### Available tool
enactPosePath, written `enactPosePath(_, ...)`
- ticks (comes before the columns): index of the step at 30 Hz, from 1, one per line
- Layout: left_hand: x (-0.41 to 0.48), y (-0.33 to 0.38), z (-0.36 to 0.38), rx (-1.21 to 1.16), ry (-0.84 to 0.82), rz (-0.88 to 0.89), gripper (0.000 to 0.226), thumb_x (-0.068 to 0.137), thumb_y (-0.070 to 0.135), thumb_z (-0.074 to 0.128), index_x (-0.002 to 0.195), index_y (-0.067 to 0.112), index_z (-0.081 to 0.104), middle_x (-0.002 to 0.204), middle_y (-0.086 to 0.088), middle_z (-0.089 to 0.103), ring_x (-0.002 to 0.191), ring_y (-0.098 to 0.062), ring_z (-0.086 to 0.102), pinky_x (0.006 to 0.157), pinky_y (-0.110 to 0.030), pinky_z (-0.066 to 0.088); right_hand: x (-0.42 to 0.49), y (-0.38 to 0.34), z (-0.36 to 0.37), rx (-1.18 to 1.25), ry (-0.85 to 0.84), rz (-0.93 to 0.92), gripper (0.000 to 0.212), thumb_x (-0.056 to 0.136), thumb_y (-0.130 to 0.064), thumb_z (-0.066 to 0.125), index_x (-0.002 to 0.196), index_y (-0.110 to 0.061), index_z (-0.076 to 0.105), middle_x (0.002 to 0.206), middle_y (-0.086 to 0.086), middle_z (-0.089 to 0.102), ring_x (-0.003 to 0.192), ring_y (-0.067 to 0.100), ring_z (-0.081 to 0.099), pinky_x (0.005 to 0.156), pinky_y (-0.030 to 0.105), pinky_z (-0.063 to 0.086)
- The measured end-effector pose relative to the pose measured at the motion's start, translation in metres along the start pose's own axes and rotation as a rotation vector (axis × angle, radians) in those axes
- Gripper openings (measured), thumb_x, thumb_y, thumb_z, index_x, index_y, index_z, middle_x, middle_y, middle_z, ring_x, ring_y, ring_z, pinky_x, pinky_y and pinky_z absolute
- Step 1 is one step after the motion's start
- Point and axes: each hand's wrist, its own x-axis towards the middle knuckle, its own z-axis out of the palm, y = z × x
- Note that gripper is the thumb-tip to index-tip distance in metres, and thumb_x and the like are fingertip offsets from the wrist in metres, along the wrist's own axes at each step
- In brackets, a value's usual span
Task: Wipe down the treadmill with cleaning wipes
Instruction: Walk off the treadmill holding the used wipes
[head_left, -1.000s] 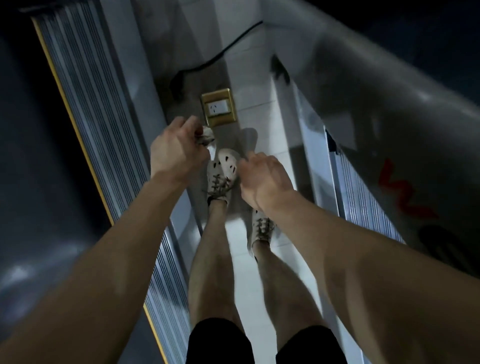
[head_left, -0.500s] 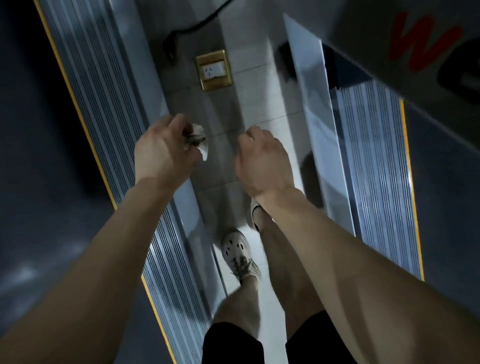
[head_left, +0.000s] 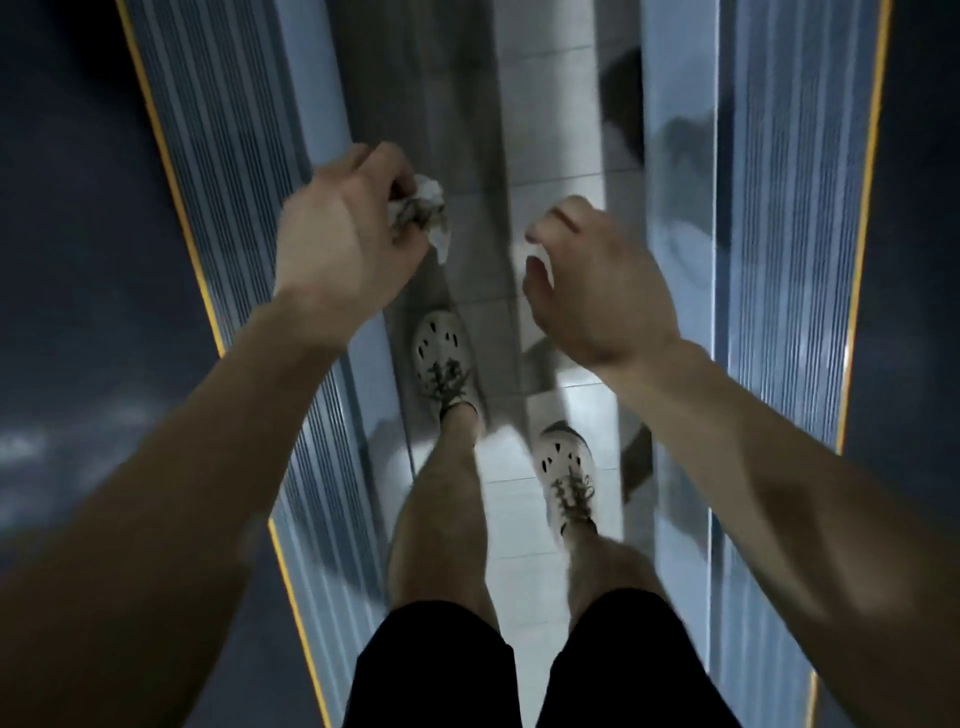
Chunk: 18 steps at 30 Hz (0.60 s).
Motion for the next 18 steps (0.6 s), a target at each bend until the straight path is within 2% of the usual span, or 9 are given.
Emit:
enactPosePath(5, -0.074, 0.025, 0.047, -0.042, 0.039, -0.078, 0.03, 0.088, 0.029, 0.071, 0.115, 0.018, 0.064, 0.114, -0.005, 0.067, 0.098, -0.03, 0.067, 0.08, -0.052, 0.059, -0.057, 0.005, 0.017, -0.04, -0.091, -0.093, 0.021, 0.099, -0.02, 0.054, 0.107, -0.003, 0.065, 0.113, 0.018, 0.062, 0.095, 0.038, 0.061, 0.074, 0.045, 0.051)
enactPosePath(9, -0.139, 0.038, 0.074, -0.094, 0.074, -0.167, 0.028, 0.087, 0.033, 0.066, 0.113, 0.02, 0.064, 0.112, -0.002, 0.066, 0.093, -0.027, 0.068, 0.079, -0.049, 0.061, -0.095, -0.004, 0.034, -0.109, -0.102, -0.209, 0.024, 0.101, -0.024, 0.054, 0.112, -0.006, 0.066, 0.116, 0.014, 0.061, 0.098, 0.033, 0.062, 0.07, 0.038, 0.042)
enactPosePath(11, -0.175, 0.04, 0.085, -0.116, 0.107, -0.194, 0.028, 0.085, 0.033, 0.066, 0.109, 0.019, 0.065, 0.108, -0.003, 0.068, 0.088, -0.028, 0.067, 0.074, -0.048, 0.06, -0.116, -0.013, 0.042, -0.11, -0.106, -0.25, 0.026, 0.101, -0.024, 0.055, 0.117, -0.007, 0.067, 0.117, 0.012, 0.062, 0.099, 0.031, 0.064, 0.07, 0.039, 0.048)
enactPosePath(13, -0.213, 0.038, 0.097, -0.13, 0.134, -0.21, 0.028, 0.082, 0.031, 0.067, 0.107, 0.017, 0.067, 0.104, -0.005, 0.069, 0.085, -0.03, 0.066, 0.07, -0.048, 0.059, -0.139, -0.023, 0.052, -0.103, -0.125, -0.278, 0.029, 0.102, -0.025, 0.055, 0.122, -0.008, 0.067, 0.12, 0.012, 0.062, 0.101, 0.032, 0.064, 0.077, 0.045, 0.056)
enactPosePath(18, -0.296, 0.032, 0.127, -0.105, 0.137, -0.276, 0.026, 0.088, 0.034, 0.063, 0.108, 0.019, 0.069, 0.109, -0.004, 0.07, 0.087, -0.03, 0.069, 0.073, -0.049, 0.061, -0.198, -0.048, 0.077, -0.109, -0.131, -0.368, 0.027, 0.101, -0.024, 0.057, 0.12, -0.009, 0.068, 0.119, 0.012, 0.063, 0.099, 0.034, 0.065, 0.084, 0.049, 0.057)
